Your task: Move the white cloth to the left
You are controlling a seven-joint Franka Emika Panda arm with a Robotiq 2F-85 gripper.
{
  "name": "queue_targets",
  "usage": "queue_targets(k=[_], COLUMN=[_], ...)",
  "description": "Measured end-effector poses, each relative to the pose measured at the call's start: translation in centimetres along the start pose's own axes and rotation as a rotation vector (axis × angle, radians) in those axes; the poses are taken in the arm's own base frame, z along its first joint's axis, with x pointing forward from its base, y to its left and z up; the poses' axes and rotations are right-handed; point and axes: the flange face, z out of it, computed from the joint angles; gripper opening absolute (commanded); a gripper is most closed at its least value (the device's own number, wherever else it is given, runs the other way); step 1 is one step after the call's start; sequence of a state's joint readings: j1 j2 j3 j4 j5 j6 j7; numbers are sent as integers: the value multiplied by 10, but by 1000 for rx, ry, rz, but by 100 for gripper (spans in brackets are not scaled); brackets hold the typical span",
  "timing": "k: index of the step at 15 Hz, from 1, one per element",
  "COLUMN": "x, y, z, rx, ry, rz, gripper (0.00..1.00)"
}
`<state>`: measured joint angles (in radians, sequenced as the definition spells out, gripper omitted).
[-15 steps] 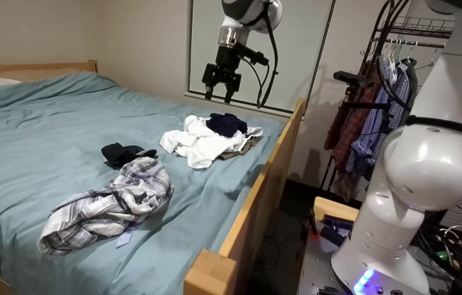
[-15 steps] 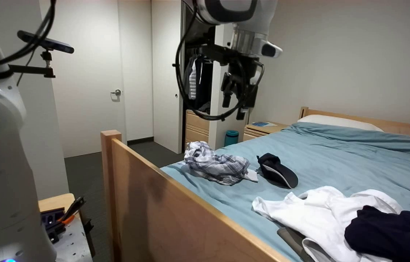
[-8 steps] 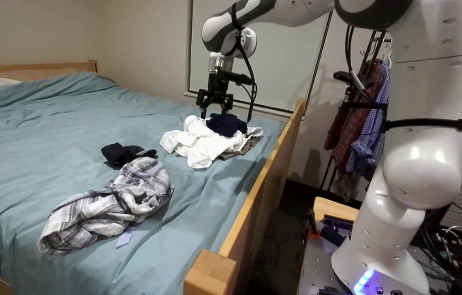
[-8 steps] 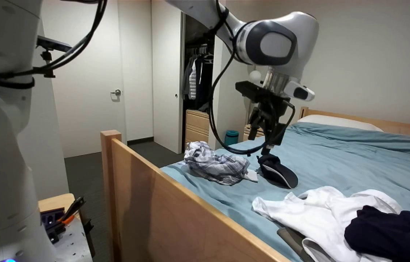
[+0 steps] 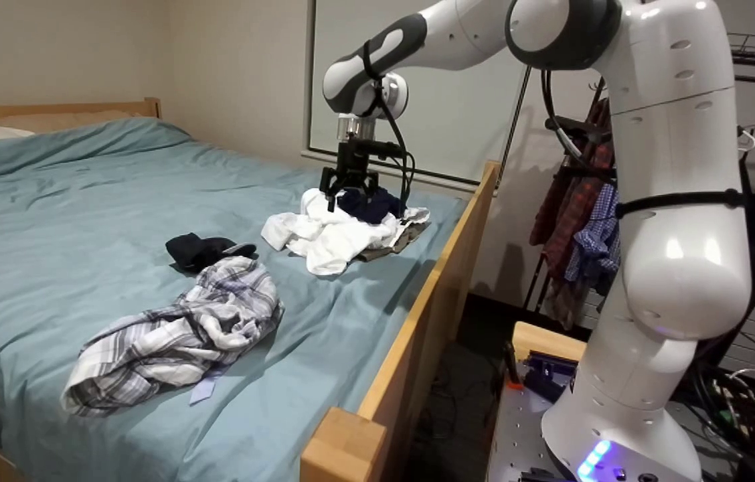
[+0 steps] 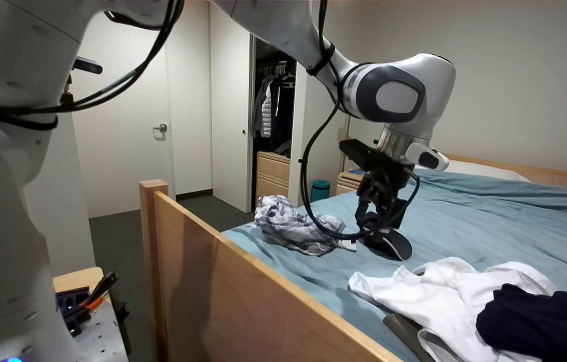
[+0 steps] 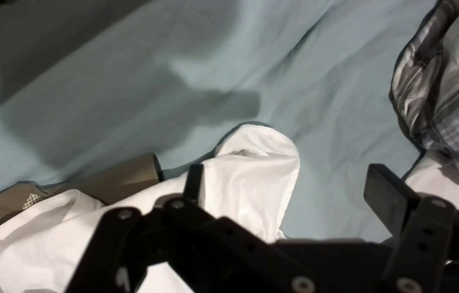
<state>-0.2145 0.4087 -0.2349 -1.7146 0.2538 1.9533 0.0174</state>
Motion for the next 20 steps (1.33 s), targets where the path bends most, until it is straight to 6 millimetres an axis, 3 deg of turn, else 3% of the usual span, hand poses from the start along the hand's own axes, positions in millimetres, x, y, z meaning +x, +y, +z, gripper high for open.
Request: queue_targets(k=[5,7,14,20], x=[8,24,85,120], y=[-10,-5,45,39], z=[3,9,33,68], rx=[2,22,27,-2], ry=[-3,7,85,49], rz=[76,176,453,642], gripper=[100,100,100,100])
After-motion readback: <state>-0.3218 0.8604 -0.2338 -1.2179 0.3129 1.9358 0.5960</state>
